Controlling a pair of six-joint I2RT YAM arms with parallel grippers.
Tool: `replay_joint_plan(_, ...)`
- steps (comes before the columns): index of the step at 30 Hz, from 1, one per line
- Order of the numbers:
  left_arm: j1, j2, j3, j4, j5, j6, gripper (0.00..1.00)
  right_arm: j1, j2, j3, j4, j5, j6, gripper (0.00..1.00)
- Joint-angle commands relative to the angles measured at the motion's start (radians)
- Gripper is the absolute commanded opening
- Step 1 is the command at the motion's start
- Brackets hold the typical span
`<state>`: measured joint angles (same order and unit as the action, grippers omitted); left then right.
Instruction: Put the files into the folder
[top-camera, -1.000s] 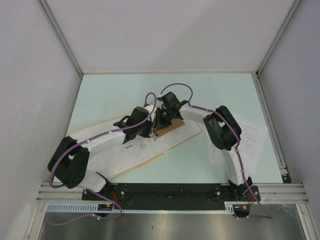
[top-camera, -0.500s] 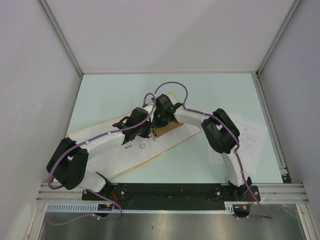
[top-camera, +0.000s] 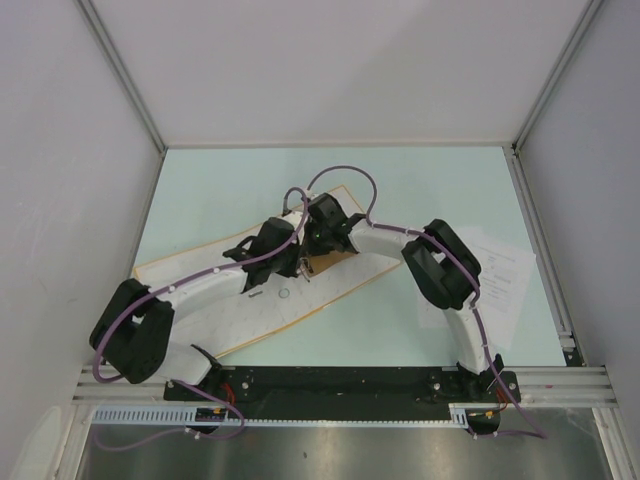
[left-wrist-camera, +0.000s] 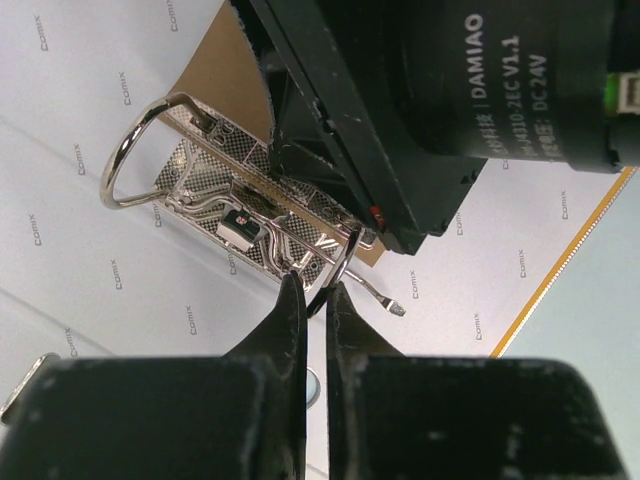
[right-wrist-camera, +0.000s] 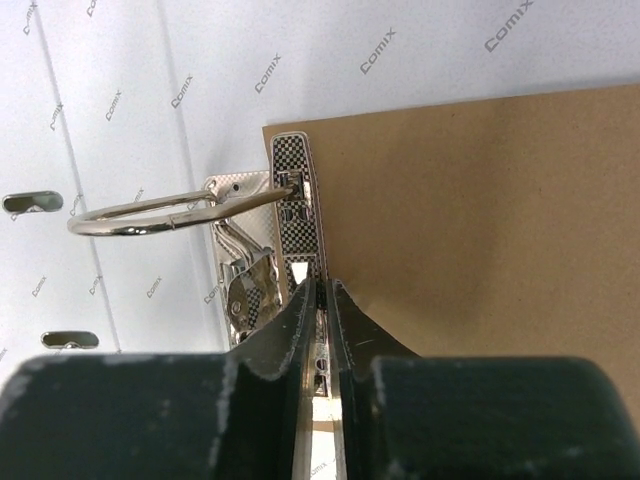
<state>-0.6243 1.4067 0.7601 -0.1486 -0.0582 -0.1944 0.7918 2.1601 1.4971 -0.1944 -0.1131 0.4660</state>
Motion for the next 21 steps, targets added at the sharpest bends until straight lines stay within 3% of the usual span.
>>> replay_joint_plan(1, -0.008, -0.025, -0.03, -0.085, 0.029, -0.18, 0.0, 0.04, 0.072, -0.1, -0.182, -0.057, -0.066, 0.13)
replay_joint_plan(5, -0.006, -0.04, -0.042, -0.083, 0.037, -0.175, 0.0, -0.006, 0.012, -0.097, -0.186, -0.186, -0.066, 0.23)
replay_joint_plan(8, -0.006, -0.043, -0.045, -0.075, 0.049, -0.178, 0.0, -0.011, -0.002, -0.09, -0.207, -0.2, -0.079, 0.24)
replay_joint_plan(21, -0.006, -0.061, -0.053, -0.077, 0.051, -0.169, 0.0, -0.012, 0.004, -0.09, -0.252, -0.184, -0.113, 0.16)
